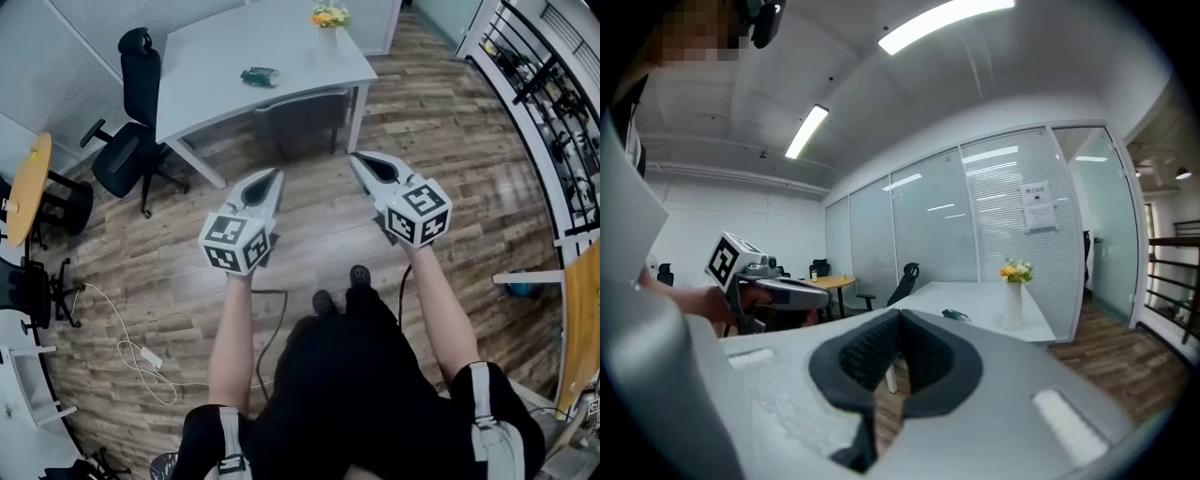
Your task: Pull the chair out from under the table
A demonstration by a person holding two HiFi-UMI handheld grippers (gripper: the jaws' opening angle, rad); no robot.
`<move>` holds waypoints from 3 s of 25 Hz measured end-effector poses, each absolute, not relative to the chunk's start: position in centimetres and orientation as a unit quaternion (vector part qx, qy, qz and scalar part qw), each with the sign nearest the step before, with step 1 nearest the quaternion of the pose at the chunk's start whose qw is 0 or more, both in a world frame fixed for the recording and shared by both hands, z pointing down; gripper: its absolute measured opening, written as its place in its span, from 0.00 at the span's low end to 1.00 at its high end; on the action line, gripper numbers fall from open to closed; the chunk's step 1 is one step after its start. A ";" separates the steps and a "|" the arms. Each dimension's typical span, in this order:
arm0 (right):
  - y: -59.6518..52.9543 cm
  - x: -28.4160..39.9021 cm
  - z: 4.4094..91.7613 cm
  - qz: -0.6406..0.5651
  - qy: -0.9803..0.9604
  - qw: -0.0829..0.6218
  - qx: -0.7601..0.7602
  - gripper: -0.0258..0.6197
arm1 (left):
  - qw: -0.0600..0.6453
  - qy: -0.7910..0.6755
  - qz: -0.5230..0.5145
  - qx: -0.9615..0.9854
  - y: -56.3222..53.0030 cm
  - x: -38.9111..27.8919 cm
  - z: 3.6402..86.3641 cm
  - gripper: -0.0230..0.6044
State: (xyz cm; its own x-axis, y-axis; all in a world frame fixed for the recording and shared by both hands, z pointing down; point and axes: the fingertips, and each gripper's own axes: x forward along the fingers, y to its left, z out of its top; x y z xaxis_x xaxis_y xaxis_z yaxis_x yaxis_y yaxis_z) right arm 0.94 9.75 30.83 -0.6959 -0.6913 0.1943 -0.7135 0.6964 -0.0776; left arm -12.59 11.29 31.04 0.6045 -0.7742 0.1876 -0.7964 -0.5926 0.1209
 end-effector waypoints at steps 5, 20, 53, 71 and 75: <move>9.9 0.7 31.9 0.073 -0.922 0.087 0.369 0.04 | 0.106 -0.438 0.066 0.890 11.4 -12.4 32.1 0.05; 1.8 3.2 34.6 0.087 -0.928 0.114 0.343 0.04 | 0.129 -0.462 0.083 0.873 3.8 -9.4 34.3 0.05; -14.8 6.9 37.8 0.083 -0.966 0.128 0.211 0.04 | 0.176 -0.522 0.120 0.826 -10.1 -3.4 37.2 0.05; -23.1 1.4 42.0 0.080 -0.948 0.201 0.234 0.05 | 0.171 -0.460 0.160 0.856 -20.9 -9.6 41.5 0.06; -24.9 0.4 43.8 0.088 -0.938 0.220 0.254 0.04 | 0.182 -0.454 0.164 0.857 -23.2 -11.8 42.6 0.06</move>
